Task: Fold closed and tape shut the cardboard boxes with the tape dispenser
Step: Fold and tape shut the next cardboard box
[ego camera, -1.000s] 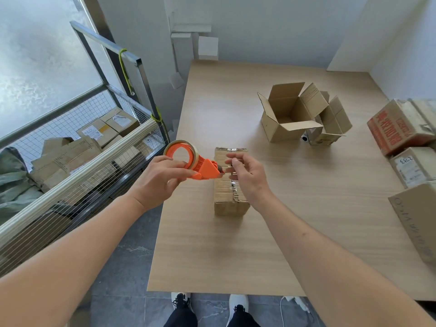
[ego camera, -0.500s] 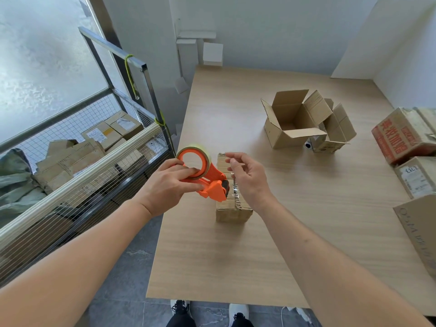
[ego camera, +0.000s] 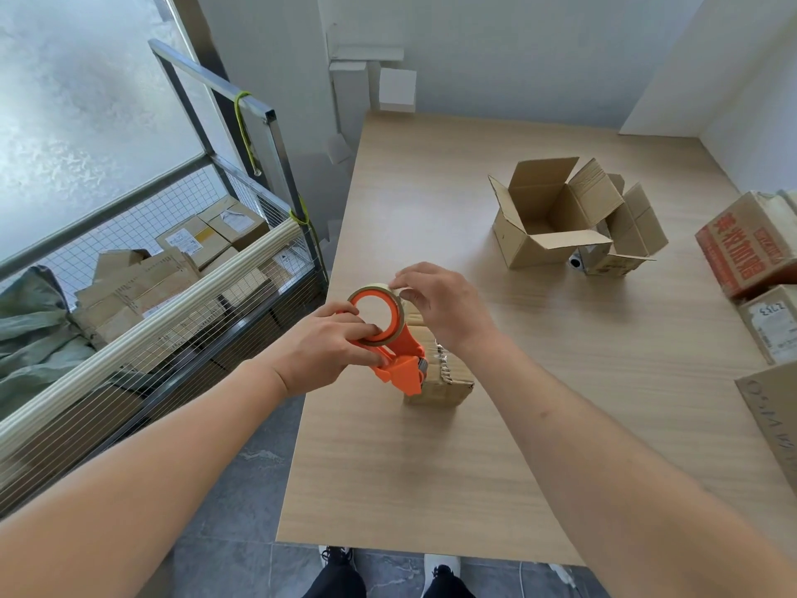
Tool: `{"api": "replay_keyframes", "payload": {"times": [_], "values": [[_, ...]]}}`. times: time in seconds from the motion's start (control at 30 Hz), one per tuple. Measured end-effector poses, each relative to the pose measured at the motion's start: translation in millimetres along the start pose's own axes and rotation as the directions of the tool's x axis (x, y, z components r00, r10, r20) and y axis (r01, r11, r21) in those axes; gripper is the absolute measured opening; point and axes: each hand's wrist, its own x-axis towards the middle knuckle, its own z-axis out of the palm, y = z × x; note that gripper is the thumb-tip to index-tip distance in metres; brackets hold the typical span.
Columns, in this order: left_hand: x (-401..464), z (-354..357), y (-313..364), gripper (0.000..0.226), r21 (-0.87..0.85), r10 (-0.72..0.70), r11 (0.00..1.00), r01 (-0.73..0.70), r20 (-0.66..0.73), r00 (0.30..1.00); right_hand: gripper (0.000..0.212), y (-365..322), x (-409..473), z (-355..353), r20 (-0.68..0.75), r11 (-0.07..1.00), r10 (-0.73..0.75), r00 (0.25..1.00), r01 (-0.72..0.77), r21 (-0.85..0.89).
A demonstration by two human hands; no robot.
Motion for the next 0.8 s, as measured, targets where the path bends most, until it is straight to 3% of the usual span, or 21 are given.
{"api": "replay_keyframes", "payload": {"times": [0.37, 0.53, 0.63, 0.8], "values": [[-2, 3, 9, 0.028, -0.087, 0.016, 0.996, -0.017, -0.007, 1.0, 0.009, 2, -15, 7, -0.024, 0.999, 0.025, 0.999, -0.024, 0.024], [-6, -8, 21, 0.02, -0.177, -0.068, 0.982, 0.072, 0.028, 0.997, 0.012, 11, -33, 8, -0.071, 0.972, 0.214, 0.974, -0.206, 0.114], [-19, -10, 22, 0.019, -0.189, -0.153, 0.967, 0.168, 0.091, 0.984, 0.012, 22, -50, 1, 0.0, 0.925, 0.339, 0.941, -0.334, 0.179], [-18, -7, 32, 0.034, -0.226, -0.225, 0.939, 0.258, 0.164, 0.961, 0.013, 18, -75, 6, 0.018, 0.828, 0.485, 0.874, -0.466, 0.311]]}}
